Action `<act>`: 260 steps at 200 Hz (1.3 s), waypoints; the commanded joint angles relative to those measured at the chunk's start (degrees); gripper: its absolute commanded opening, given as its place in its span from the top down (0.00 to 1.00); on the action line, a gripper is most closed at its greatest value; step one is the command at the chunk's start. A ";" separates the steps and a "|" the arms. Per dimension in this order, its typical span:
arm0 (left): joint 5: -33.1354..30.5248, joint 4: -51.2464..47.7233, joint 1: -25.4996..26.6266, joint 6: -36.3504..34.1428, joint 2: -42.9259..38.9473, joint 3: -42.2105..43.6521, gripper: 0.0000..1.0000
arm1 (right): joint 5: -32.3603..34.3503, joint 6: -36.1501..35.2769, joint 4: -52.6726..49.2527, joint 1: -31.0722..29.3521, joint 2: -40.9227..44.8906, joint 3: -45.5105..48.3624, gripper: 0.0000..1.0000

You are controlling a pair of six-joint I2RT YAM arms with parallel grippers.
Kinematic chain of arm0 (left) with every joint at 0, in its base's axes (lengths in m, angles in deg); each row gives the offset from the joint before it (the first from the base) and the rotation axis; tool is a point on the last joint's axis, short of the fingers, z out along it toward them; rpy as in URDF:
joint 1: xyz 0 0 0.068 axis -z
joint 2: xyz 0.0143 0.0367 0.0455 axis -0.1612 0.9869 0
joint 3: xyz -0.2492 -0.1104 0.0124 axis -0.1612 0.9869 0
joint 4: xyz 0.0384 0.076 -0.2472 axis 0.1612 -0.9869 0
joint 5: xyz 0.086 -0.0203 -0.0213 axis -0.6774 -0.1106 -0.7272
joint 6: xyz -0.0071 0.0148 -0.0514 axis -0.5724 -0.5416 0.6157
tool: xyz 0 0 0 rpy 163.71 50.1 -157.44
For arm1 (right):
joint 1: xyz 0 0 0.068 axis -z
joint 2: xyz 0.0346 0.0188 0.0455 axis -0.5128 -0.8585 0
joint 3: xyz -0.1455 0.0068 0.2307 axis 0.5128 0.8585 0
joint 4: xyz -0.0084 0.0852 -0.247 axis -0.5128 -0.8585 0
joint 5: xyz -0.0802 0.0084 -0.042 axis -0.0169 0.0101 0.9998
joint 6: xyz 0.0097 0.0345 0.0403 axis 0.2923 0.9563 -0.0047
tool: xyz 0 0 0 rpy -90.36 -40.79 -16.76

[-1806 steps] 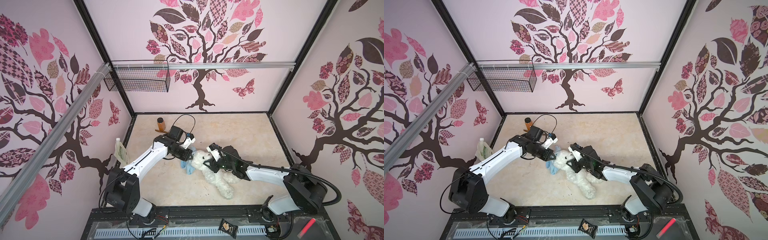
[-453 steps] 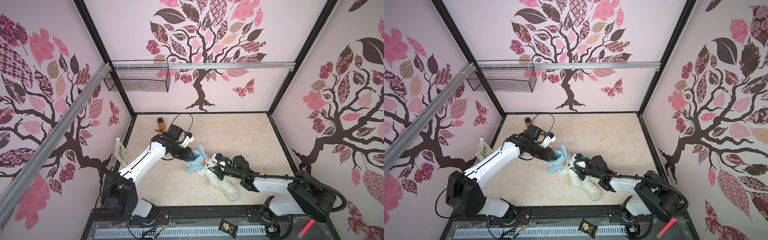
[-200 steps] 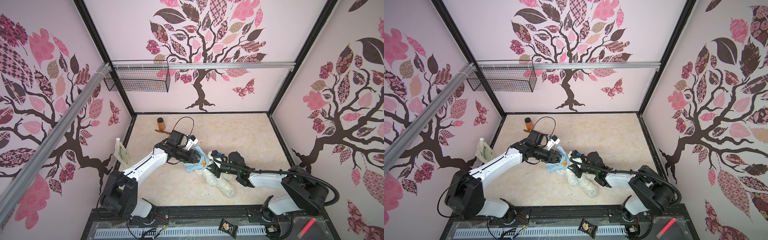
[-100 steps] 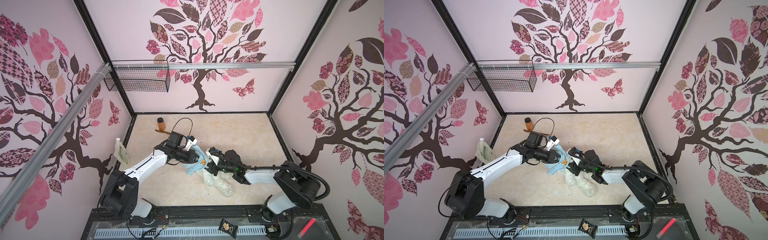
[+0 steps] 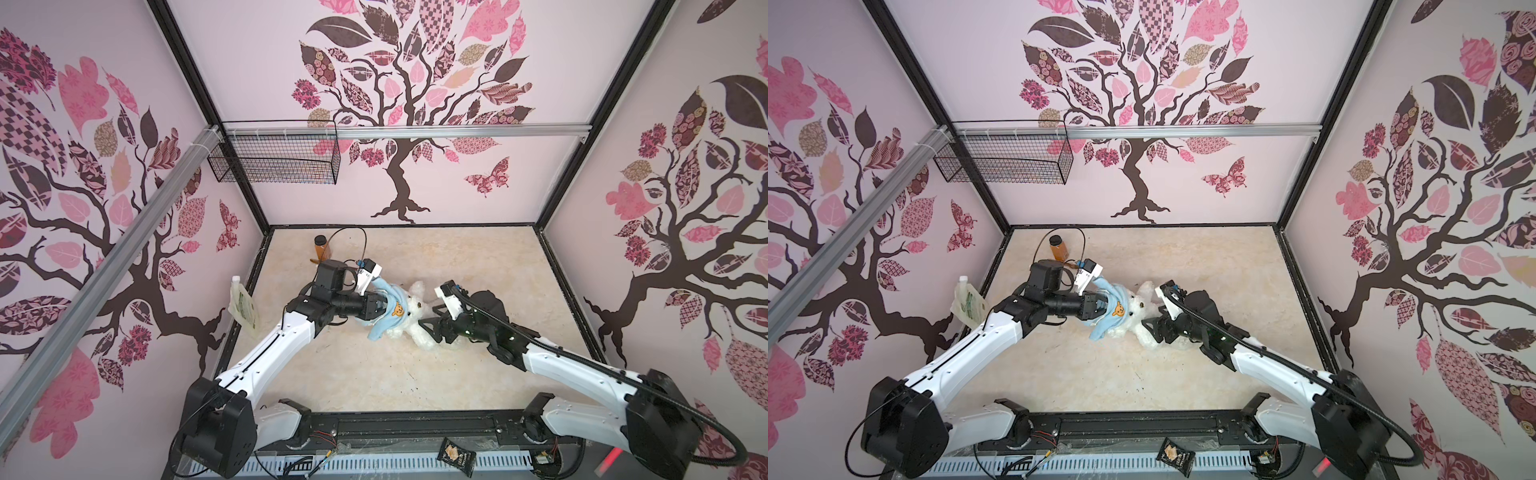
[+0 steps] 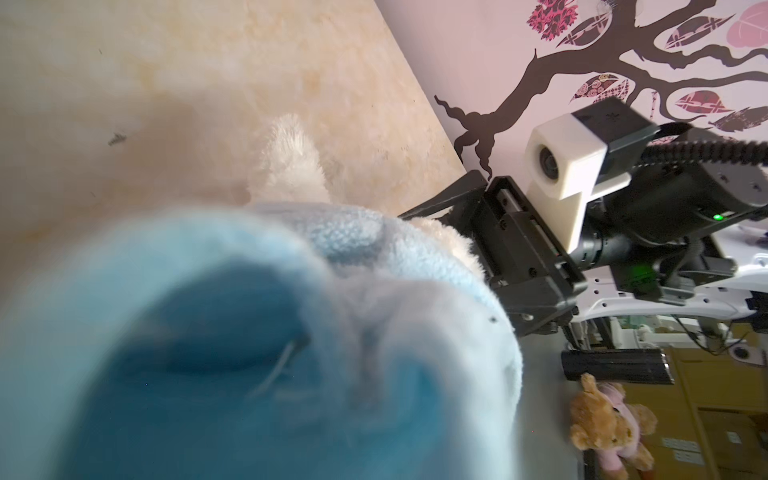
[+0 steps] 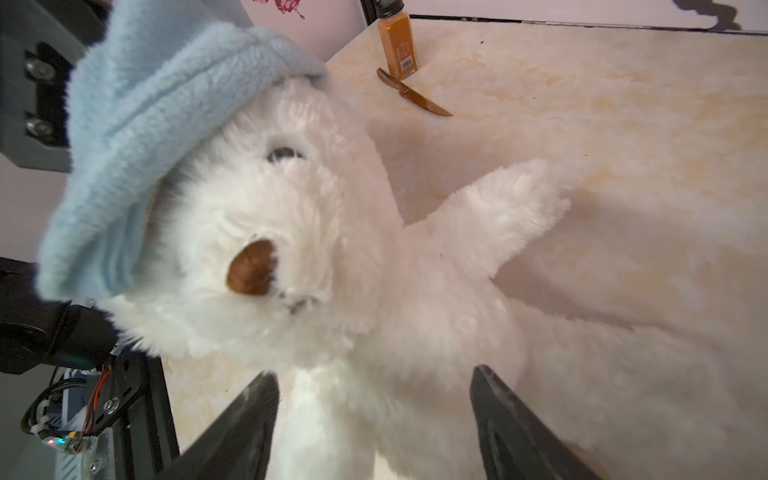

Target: Dress the teddy bear

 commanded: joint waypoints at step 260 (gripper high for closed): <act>-7.46 9.64 6.46 -30.15 -10.95 10.94 1.00 | -16.33 26.64 7.13 0.38 -12.06 -13.46 0.94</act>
